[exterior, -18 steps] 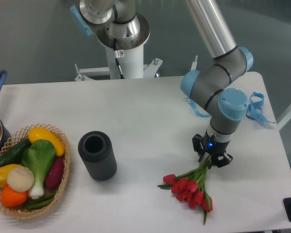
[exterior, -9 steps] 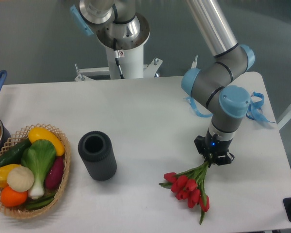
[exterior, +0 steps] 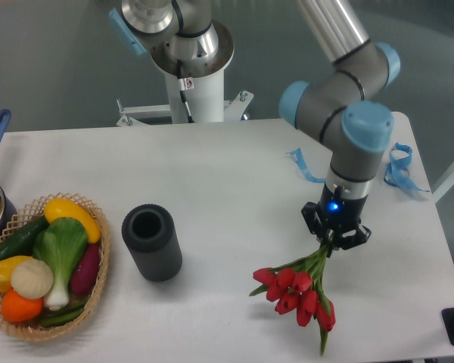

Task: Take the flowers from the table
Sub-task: 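Lift the grasped tulip bouquet up off the table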

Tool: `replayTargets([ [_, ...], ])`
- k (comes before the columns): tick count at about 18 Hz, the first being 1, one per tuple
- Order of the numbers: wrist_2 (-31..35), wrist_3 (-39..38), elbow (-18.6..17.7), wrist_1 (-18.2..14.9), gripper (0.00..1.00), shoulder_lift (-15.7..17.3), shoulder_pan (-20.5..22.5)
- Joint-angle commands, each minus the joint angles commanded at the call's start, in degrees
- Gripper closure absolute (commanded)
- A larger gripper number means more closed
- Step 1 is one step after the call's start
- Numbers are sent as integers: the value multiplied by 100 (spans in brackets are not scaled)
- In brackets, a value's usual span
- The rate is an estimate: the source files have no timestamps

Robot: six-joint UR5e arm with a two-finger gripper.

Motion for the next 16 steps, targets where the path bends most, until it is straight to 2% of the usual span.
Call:
replayTargets([
  [4,-792,-263,-9,0,86,317,44],
  [6,-1449,-596,-17,9,86,466,61],
  [9,-2180,-695,-18,9,86,511,105],
  [16,-2323,-695,61,26,86,546,202],
])
